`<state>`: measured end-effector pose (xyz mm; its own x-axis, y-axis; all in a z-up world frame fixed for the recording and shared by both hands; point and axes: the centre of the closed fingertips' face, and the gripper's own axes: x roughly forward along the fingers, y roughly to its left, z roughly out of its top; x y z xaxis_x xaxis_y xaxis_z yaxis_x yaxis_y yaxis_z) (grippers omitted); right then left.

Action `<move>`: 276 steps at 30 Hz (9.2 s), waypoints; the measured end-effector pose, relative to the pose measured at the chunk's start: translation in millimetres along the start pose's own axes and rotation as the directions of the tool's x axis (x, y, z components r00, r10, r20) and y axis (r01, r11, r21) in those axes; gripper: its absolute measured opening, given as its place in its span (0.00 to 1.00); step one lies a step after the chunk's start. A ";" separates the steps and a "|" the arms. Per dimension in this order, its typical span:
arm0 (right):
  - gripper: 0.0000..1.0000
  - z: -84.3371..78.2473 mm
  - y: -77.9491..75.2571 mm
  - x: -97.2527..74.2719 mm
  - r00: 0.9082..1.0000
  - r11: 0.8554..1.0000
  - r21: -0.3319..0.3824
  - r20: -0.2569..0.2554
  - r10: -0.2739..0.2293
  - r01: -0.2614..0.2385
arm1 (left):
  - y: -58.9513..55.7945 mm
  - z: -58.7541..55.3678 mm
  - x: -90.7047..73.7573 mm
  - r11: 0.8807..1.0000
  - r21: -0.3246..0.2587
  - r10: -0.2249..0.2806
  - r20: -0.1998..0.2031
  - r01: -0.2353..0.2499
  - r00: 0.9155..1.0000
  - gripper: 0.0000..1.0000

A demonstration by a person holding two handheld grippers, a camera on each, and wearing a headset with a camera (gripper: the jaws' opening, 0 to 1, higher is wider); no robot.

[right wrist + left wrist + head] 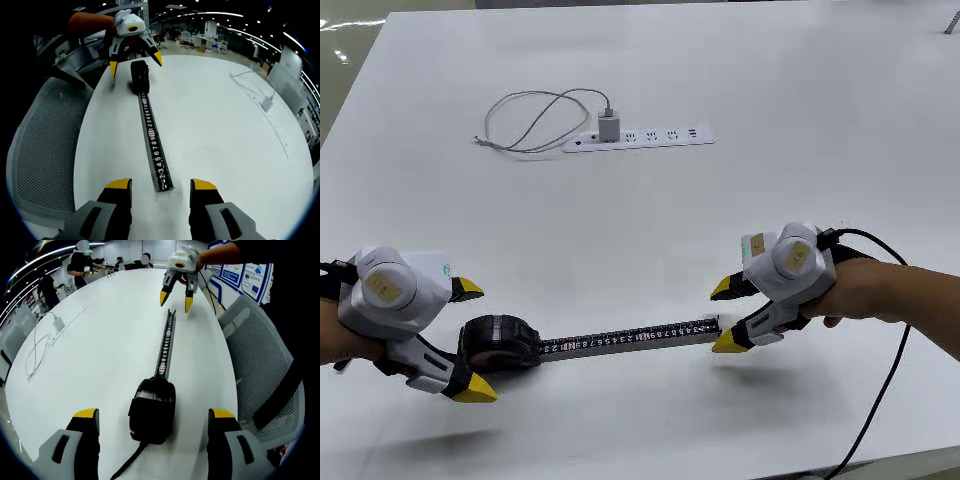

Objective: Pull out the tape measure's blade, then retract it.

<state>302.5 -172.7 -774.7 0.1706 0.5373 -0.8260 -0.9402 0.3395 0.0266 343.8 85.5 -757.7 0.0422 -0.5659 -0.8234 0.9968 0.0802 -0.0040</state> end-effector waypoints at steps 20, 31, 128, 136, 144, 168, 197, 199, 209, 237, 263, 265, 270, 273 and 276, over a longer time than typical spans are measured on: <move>0.73 -3.1 14.1 -18.6 0.993 0.985 0.155 0.084 -0.088 0.074 | -2.7 -17.6 -11.3 0.946 -0.315 0.105 0.084 -0.074 0.991 0.99; 0.80 -8.3 14.6 -38.1 0.966 0.957 0.235 0.154 -0.208 0.169 | -4.5 -26.3 -32.3 0.882 -0.453 0.218 0.150 -0.129 0.964 0.99; 0.99 -93.1 65.6 -100.1 0.918 0.841 0.431 0.066 -0.391 0.327 | -43.2 -73.8 -67.9 0.796 -0.513 0.421 0.092 -0.319 0.902 0.99; 0.99 -96.8 65.9 -99.9 0.923 0.847 0.417 0.048 -0.382 0.329 | -45.3 -63.4 -66.1 0.809 -0.507 0.404 0.111 -0.298 0.908 0.99; 0.99 -83.3 58.3 -98.3 0.932 0.889 0.308 0.024 -0.363 0.338 | -26.3 -42.2 -75.5 0.731 -0.605 0.509 0.177 -0.315 0.842 0.99; 0.99 -54.1 38.5 -105.5 0.958 0.937 0.205 -0.003 -0.288 0.282 | -25.5 -6.2 -42.8 0.687 -0.619 0.547 0.096 -0.380 0.832 0.99; 0.99 -15.2 7.3 -82.0 0.985 0.985 0.023 -0.031 -0.169 0.169 | 3.8 14.5 -32.9 0.548 -0.707 0.698 0.092 -0.447 0.710 0.99; 0.99 -12.6 5.1 -78.6 0.987 0.988 0.000 -0.037 -0.156 0.156 | 8.3 8.7 -33.8 0.512 -0.728 0.715 0.067 -0.456 0.696 0.99; 0.99 0.9 -5.5 -62.3 0.993 0.992 -0.074 -0.058 -0.108 0.103 | 12.1 16.0 -34.1 0.497 -0.749 0.736 0.096 -0.439 0.670 0.99; 0.86 -3.0 -15.0 -1.1 0.994 0.984 -0.176 -0.109 0.007 -0.026 | 23.3 12.4 -10.0 0.502 -0.709 0.772 0.108 -0.495 0.627 0.99; 0.29 -15.5 -1.3 22.6 0.981 0.978 -0.179 -0.176 0.077 -0.109 | 26.3 2.1 -7.2 0.458 -0.738 0.777 0.063 -0.495 0.626 0.99; 0.26 -16.2 -1.0 22.5 0.980 0.976 -0.185 -0.181 0.078 -0.112 | 26.0 2.1 -6.4 0.457 -0.748 0.775 0.069 -0.482 0.628 0.99; 0.20 -19.8 -2.6 23.6 0.978 0.980 -0.170 -0.199 0.071 -0.105 | 26.0 5.9 -10.2 0.456 -0.749 0.782 0.080 -0.481 0.618 0.99; 0.18 -21.5 -1.3 24.3 0.976 0.979 -0.174 -0.205 0.067 -0.104 | 27.4 8.2 -11.7 0.452 -0.753 0.787 0.084 -0.479 0.612 0.99; 0.14 -20.9 -3.1 24.7 0.978 0.981 -0.169 -0.202 0.058 -0.093 | 27.8 8.0 -11.7 0.449 -0.753 0.789 0.082 -0.481 0.608 0.99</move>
<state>303.5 -176.6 -807.0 0.0530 0.3887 -0.9198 -0.9883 0.1525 0.0075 371.6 87.9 -743.7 0.8181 -0.3483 -0.4576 0.3757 0.9261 -0.0334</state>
